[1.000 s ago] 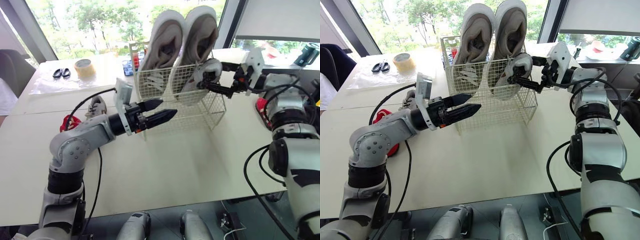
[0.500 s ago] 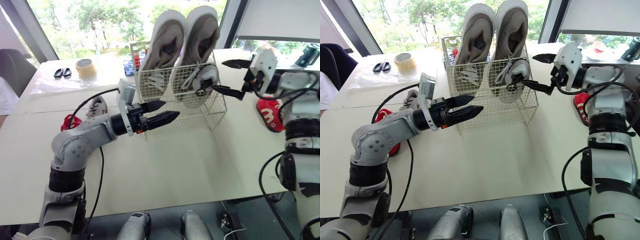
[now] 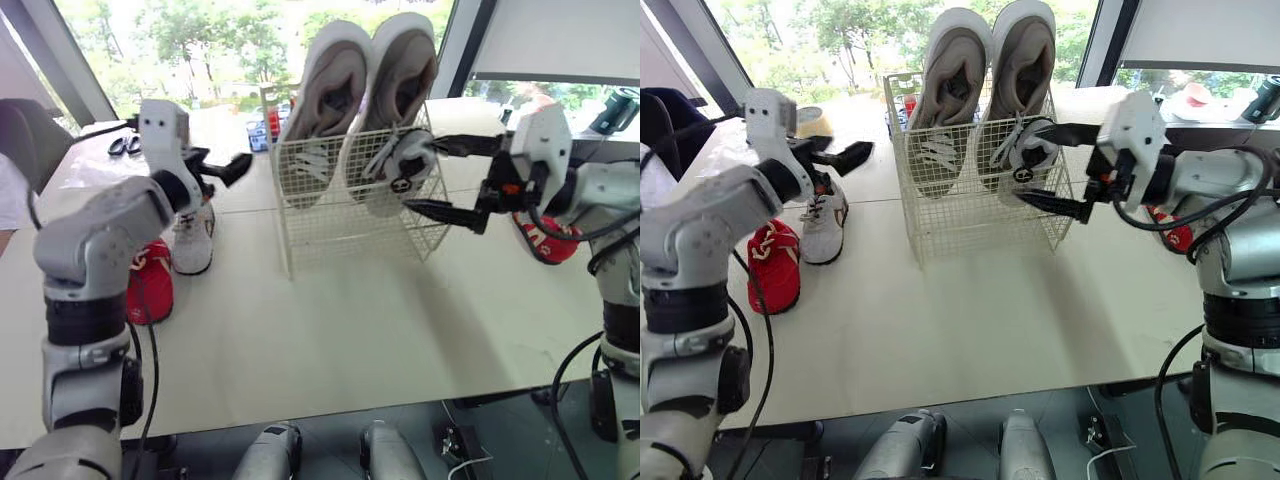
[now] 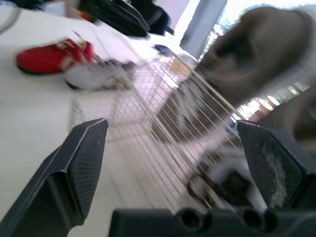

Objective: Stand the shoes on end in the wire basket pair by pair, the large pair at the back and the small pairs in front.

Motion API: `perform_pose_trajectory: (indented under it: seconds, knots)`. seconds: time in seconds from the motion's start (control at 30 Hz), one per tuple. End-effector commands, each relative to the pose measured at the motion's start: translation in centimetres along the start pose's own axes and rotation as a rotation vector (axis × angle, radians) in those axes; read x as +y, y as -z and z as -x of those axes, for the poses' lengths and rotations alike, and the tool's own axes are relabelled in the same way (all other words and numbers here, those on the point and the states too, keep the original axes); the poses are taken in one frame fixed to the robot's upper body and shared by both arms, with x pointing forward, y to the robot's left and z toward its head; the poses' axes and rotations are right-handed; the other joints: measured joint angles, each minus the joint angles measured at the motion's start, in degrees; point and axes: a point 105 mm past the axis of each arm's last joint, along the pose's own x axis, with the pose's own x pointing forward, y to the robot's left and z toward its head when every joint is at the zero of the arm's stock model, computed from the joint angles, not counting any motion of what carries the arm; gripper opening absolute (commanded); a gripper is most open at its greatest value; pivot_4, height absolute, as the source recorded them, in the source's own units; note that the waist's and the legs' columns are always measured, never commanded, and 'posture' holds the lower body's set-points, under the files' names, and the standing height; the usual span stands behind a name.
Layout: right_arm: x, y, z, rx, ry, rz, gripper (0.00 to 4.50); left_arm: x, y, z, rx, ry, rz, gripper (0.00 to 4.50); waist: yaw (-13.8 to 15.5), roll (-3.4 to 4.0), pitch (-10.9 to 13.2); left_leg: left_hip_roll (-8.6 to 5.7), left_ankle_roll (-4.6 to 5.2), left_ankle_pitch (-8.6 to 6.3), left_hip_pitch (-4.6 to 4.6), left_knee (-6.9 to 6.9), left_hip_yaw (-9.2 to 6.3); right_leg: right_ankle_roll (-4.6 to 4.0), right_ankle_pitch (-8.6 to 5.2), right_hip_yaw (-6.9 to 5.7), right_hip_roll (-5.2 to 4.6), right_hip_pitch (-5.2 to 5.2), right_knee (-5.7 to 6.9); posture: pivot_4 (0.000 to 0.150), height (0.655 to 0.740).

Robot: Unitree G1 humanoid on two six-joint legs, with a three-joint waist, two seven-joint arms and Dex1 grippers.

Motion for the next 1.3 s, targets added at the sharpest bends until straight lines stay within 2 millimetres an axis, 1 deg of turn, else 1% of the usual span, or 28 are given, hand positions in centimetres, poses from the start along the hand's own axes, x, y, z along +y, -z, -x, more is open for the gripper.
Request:
perform_pose_trajectory:
  seconds: [0.03, 0.13, 0.23, 0.33, 0.5, 0.8, 0.83, 0.87, 0.93, 1.03, 1.1, 1.13, 1.17, 1.2, 1.23, 1.27, 1.3]
  knots:
    - [1.7, -3.0, -1.1, -0.064, -0.059, 0.022, 4.46, 3.3, -0.2, 0.1, 0.103, -0.177, -0.049, 4.5, 0.0, 0.0, 0.0, -0.01, -0.01, 0.01, -0.01, 0.0, 0.0, 0.0, 0.0, -0.01, -0.01, -0.01, 0.0, 0.15, 0.74]
    - [2.3, -3.7, -1.5, -0.074, -0.082, 0.031, 4.46, 4.7, 0.8, 0.0, 0.192, -0.212, -0.034, 4.5, 0.1, -0.01, 0.0, -0.02, -0.03, 0.02, -0.02, -0.02, 0.0, 0.01, 0.0, -0.02, -0.02, -0.03, 0.0, 0.15, 0.74]
    - [2.4, -4.1, -1.6, -0.081, -0.087, 0.038, 4.46, 5.4, 2.7, -0.2, 0.314, -0.222, -0.023, 4.5, 0.0, -0.02, 0.0, -0.02, -0.03, 0.02, -0.03, 0.0, -0.02, 0.01, 0.0, -0.05, -0.03, -0.02, 0.0, 0.15, 0.74]
    - [2.2, -4.2, -1.6, -0.08, -0.07, 0.048, 4.46, 5.7, 4.6, -0.4, 0.402, -0.22, -0.007, 4.5, -0.1, -0.02, 0.0, -0.02, -0.03, 0.02, -0.03, -0.01, -0.02, 0.0, 0.0, -0.06, -0.03, -0.02, 0.01, 0.15, 0.74]
    - [2.3, -4.1, -1.4, -0.072, -0.046, 0.047, 4.46, 6.7, 5.9, -1.0, 0.43, -0.249, 0.009, 4.5, -0.1, -0.02, 0.0, -0.01, -0.04, 0.02, -0.05, -0.03, -0.02, 0.0, 0.0, -0.05, -0.03, -0.07, 0.02, 0.15, 0.74]
    - [2.5, -3.9, -1.1, -0.054, -0.005, 0.048, 4.46, 6.6, 8.0, -2.1, 0.483, -0.236, 0.062, 4.5, -0.1, -0.03, 0.0, -0.02, -0.04, 0.02, -0.06, 0.0, -0.01, 0.01, 0.0, -0.05, -0.06, -0.07, 0.02, 0.15, 0.74]
    - [2.5, -3.9, -1.1, -0.054, -0.001, 0.046, 4.5, 6.6, 8.3, -2.3, 0.491, -0.234, 0.07, 3.96, -0.1, -0.03, 0.0, -0.03, -0.04, 0.02, -0.06, 0.0, -0.01, 0.01, 0.0, -0.05, -0.06, -0.07, 0.03, 0.15, 0.74]
    - [2.5, -3.9, -1.1, -0.054, 0.003, 0.046, 4.5, 6.5, 8.5, -2.4, 0.495, -0.231, 0.075, 3.66, -0.1, -0.02, 0.0, -0.02, -0.04, 0.02, -0.07, -0.01, -0.01, 0.01, 0.0, -0.05, -0.06, -0.08, 0.02, 0.15, 0.74]
    - [2.4, -3.8, -1.0, -0.053, 0.009, 0.044, 4.5, 6.5, 8.6, -2.8, 0.491, -0.229, 0.08, 2.64, -0.1, -0.03, 0.0, -0.02, -0.04, 0.02, -0.07, 0.0, -0.01, 0.01, 0.0, -0.05, -0.06, -0.07, 0.03, 0.15, 0.74]
    - [2.4, -3.7, -0.9, -0.047, 0.021, 0.034, 4.5, 6.3, 7.8, -3.4, 0.446, -0.223, 0.081, 1.25, 0.0, -0.03, 0.0, -0.02, -0.03, 0.02, -0.07, 0.0, -0.01, 0.01, 0.0, -0.06, -0.06, -0.07, 0.06, 0.15, 0.74]
    - [2.3, -3.2, -0.6, -0.031, 0.04, 0.018, 4.5, 6.1, 6.3, -3.9, 0.381, -0.217, 0.077, 0.39, 0.2, -0.07, 0.0, -0.02, -0.03, 0.02, -0.07, 0.02, -0.02, 0.01, 0.0, -0.07, -0.06, -0.06, 0.06, 0.15, 0.74]
    - [2.1, -2.6, -0.2, -0.013, 0.061, 0.0, 4.5, 5.6, 4.6, -4.2, 0.295, -0.2, 0.08, 0.1, 0.2, -0.1, 0.0, -0.03, -0.03, 0.02, -0.08, 0.03, -0.02, 0.01, 0.0, -0.08, -0.07, -0.06, 0.06, 0.15, 0.74]
    - [1.8, -1.7, 0.4, 0.016, 0.094, -0.013, 4.5, 5.0, 2.4, -4.5, 0.176, -0.181, 0.066, 0.01, 0.3, -0.15, 0.0, -0.04, -0.03, 0.02, -0.13, 0.04, -0.02, 0.01, 0.01, -0.08, -0.08, -0.09, 0.04, 0.15, 0.74]
    - [1.3, -0.8, 1.0, 0.043, 0.133, -0.035, 4.5, 3.8, -0.4, -4.6, 0.02, -0.138, 0.053, 0.01, 0.5, -0.23, 0.0, -0.04, -0.04, 0.02, -0.15, 0.04, -0.03, 0.01, 0.01, -0.09, -0.09, -0.1, 0.02, 0.15, 0.74]
    - [0.9, 0.1, 1.8, 0.066, 0.175, -0.062, 4.5, 2.5, -2.9, -4.2, -0.131, -0.093, 0.056, 0.01, 0.9, -0.35, 0.0, -0.03, -0.04, 0.02, -0.22, 0.05, -0.03, 0.02, 0.01, -0.09, -0.1, -0.15, 0.01, 0.15, 0.74]
    - [0.5, 0.9, 2.5, 0.088, 0.214, -0.08, 4.5, 1.4, -4.9, -3.6, -0.257, -0.061, 0.067, 0.01, 1.0, -0.41, 0.0, -0.02, -0.05, 0.03, -0.52, 0.14, -0.03, 0.02, 0.02, -0.1, -0.1, -0.41, 0.03, 0.15, 0.74]
    - [0.0, 1.5, 3.1, 0.109, 0.25, -0.083, 4.5, 0.7, -6.4, -2.9, -0.36, -0.056, 0.07, 0.01, 1.2, -0.41, 0.0, -0.02, -0.08, 0.05, -0.82, 0.27, -0.03, 0.04, 0.05, -0.09, -0.11, -0.7, 0.12, 0.15, 0.74]
